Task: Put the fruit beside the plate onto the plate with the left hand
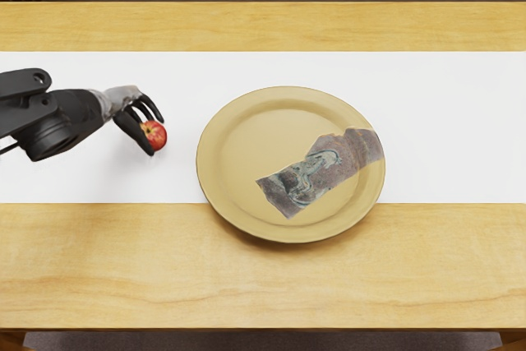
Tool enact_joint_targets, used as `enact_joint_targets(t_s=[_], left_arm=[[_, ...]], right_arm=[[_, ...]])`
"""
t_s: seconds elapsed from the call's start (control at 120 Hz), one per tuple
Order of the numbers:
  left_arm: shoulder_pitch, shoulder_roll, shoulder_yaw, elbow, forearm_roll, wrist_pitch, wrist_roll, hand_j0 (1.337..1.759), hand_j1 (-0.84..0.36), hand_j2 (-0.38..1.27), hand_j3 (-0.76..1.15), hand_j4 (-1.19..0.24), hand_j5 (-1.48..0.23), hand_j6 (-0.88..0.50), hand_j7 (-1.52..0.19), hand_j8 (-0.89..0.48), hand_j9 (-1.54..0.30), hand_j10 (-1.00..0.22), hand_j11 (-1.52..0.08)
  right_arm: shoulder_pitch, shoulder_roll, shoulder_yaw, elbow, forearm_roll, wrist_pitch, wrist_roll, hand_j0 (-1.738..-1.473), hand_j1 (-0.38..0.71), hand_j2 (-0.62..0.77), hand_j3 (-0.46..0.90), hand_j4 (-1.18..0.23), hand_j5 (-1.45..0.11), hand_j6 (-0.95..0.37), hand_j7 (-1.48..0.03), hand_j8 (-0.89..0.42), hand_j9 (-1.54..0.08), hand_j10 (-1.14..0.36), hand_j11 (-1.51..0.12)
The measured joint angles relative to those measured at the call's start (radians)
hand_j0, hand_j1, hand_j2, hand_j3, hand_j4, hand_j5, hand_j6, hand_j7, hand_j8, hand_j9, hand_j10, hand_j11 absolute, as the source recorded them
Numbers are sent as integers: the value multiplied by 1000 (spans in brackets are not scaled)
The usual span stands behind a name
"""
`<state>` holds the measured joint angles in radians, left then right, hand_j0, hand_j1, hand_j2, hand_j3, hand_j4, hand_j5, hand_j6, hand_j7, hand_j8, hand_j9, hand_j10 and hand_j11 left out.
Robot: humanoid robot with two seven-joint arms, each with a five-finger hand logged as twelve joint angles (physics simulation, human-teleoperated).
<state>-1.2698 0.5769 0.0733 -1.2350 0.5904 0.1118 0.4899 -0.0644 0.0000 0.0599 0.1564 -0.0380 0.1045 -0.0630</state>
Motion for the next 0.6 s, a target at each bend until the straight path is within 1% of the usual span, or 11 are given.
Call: enact_joint_targets(t_s=[0.125,0.192,0.217,0.25,0.342,0.433,0.475,0.6], left_arm=[[-25,0,-3,1,-4,-2,0,1657,-284,481,0,-640,-892,-428,-874,-484,-868,-652,-870],[-37,-2,-5,1,-6,-2,-1,1657,-283,460,0,-637,-886,-435,-870,-484,-865,-648,-867],[-42,-2,-5,1,-8,-2,-1,1657,-285,480,0,-635,-887,-432,-869,-489,-863,-647,-865],[-48,-6,-5,1,-10,-2,-1,1657,-282,457,0,-636,-884,-437,-867,-487,-862,-647,-863],[-65,-11,-7,0,-18,-2,-1,1657,-290,474,0,-632,-883,-433,-862,-491,-858,-645,-860],[-69,-17,-14,0,-26,-3,-1,1657,-300,504,0,-630,-882,-427,-860,-489,-856,-643,-858],[-74,-17,-17,0,-27,-2,-1,1657,-302,486,0,-630,-880,-431,-859,-485,-856,-642,-858],[-83,-27,-34,0,-29,-2,-1,1658,-308,501,0,-625,-870,-429,-848,-490,-846,-637,-848]], right_arm=[[0,0,0,3,0,0,0,-1658,-349,0,0,0,0,0,0,0,0,0,0],[0,0,0,4,0,0,0,-1658,-349,0,0,0,0,0,0,0,0,0,0],[0,0,0,4,0,0,0,-1658,-349,0,0,0,0,0,0,0,0,0,0],[0,0,0,4,0,0,0,-1658,-349,0,0,0,0,0,0,0,0,0,0],[0,0,0,3,0,0,0,-1658,-349,0,0,0,0,0,0,0,0,0,0],[0,0,0,3,0,0,0,-1658,-349,0,0,0,0,0,0,0,0,0,0],[0,0,0,3,0,0,0,-1658,-349,0,0,0,0,0,0,0,0,0,0],[0,0,0,3,0,0,0,-1658,-349,0,0,0,0,0,0,0,0,0,0]])
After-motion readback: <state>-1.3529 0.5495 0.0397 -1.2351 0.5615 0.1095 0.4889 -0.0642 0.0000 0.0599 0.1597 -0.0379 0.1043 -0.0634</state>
